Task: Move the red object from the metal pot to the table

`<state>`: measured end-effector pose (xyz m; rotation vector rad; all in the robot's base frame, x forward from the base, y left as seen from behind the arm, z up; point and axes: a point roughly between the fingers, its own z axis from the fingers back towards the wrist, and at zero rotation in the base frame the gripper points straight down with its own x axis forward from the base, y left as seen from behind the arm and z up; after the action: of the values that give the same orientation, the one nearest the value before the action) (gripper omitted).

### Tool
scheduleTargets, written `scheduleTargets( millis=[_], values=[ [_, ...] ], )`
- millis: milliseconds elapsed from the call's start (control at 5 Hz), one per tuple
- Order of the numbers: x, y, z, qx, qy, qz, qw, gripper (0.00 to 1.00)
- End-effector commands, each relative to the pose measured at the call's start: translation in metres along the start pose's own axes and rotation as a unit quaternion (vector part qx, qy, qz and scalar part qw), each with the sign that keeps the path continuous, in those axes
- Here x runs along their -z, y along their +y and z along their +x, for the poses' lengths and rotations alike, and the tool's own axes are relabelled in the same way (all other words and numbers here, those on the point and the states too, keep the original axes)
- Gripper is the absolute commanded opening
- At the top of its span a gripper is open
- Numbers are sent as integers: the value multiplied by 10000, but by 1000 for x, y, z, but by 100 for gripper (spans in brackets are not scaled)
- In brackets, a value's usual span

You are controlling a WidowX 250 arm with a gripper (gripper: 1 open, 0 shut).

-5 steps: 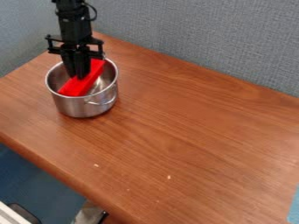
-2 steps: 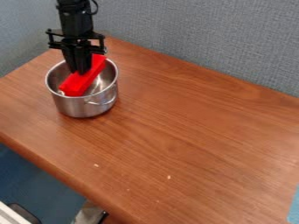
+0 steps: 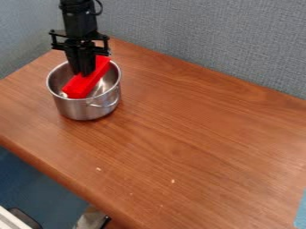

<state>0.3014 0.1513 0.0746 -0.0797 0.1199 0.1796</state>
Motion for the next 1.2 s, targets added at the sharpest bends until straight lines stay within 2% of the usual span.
scheduleTargets(
  millis=[0, 1000],
  values=[
    [-31, -7, 0, 86, -433, 140, 9989, 0],
    [-30, -12, 0, 143, -374, 166, 9991, 0]
  ],
)
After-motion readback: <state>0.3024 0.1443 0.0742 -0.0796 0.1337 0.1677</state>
